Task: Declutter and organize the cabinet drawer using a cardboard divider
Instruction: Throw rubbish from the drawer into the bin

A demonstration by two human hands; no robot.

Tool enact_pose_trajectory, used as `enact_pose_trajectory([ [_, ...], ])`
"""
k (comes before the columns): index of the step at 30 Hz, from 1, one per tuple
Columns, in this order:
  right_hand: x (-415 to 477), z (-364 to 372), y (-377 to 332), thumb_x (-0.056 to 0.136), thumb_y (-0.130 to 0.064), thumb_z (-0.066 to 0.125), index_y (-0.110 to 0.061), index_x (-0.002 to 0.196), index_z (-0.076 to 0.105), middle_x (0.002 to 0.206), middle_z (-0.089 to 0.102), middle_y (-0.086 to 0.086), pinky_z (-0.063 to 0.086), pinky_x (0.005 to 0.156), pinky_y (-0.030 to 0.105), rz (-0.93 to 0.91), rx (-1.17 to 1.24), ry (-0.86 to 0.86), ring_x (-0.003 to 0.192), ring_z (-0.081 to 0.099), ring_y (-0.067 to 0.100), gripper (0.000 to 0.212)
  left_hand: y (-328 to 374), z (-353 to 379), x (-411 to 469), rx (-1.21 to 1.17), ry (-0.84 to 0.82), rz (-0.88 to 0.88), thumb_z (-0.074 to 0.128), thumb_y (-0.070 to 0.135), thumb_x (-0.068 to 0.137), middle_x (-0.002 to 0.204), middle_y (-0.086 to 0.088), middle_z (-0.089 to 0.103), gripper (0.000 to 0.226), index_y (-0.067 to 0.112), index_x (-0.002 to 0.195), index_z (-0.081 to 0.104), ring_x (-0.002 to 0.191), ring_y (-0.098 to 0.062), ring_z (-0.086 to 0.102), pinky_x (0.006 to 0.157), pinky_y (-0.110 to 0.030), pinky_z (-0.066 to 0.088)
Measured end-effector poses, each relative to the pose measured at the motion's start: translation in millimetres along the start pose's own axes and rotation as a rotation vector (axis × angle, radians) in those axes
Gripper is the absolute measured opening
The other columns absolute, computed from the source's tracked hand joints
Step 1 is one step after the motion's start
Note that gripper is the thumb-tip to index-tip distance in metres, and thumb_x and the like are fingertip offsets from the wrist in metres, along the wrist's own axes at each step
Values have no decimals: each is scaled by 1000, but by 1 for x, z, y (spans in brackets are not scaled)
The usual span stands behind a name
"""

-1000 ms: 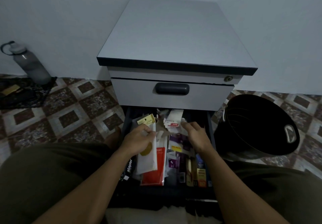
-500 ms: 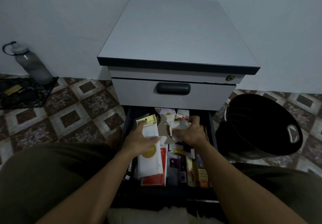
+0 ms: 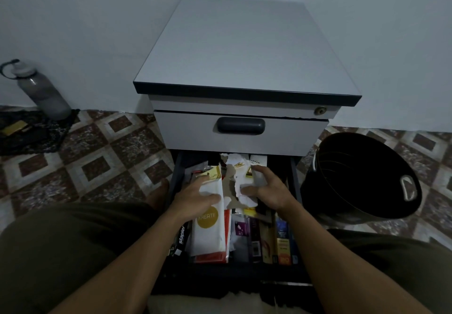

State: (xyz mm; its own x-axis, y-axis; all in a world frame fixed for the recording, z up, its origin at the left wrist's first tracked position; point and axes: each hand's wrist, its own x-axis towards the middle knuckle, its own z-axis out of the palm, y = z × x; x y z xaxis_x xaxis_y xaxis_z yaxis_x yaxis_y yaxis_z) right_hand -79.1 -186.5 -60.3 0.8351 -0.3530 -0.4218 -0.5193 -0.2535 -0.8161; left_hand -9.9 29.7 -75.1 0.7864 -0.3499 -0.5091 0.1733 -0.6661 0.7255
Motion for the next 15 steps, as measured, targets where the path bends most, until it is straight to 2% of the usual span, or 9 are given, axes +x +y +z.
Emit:
enact_pose_trajectory([
  [3,-2,-1,-2,76,-9,81,-29,130,47,114,56,-1,53,60,22,-3,170,-19,91,63,17,67,-2,0,2,6,-6,0,70,52,69,126,5,58,75,48,138,42,104,-16,62,91,-40,56],
  [6,-2,-2,-1,78,0,77,-23,129,38,117,55,3,54,61,21,-28,243,-6,88,62,15,69,-1,0,4,10,5,1,72,50,71,128,4,57,77,46,141,40,104,-16,62,90,-40,56],
  [10,0,-4,-3,77,-2,80,-27,153,21,135,42,-5,47,80,24,-8,257,-44,106,53,12,99,-3,2,4,2,18,17,72,47,77,130,6,52,74,46,143,37,106,-16,59,91,-39,55],
  [13,-1,-6,-5,78,-6,80,-27,154,26,135,45,-3,47,74,23,32,241,-39,99,55,12,95,-5,0,5,-27,10,19,70,56,73,134,7,51,78,51,143,35,109,-16,59,93,-40,54],
  [15,-1,-6,-6,78,-12,81,-29,152,30,131,46,-3,46,68,19,37,226,-28,91,55,7,92,-3,-2,5,-23,5,11,67,53,76,133,5,52,76,52,143,33,108,-17,60,93,-42,54],
])
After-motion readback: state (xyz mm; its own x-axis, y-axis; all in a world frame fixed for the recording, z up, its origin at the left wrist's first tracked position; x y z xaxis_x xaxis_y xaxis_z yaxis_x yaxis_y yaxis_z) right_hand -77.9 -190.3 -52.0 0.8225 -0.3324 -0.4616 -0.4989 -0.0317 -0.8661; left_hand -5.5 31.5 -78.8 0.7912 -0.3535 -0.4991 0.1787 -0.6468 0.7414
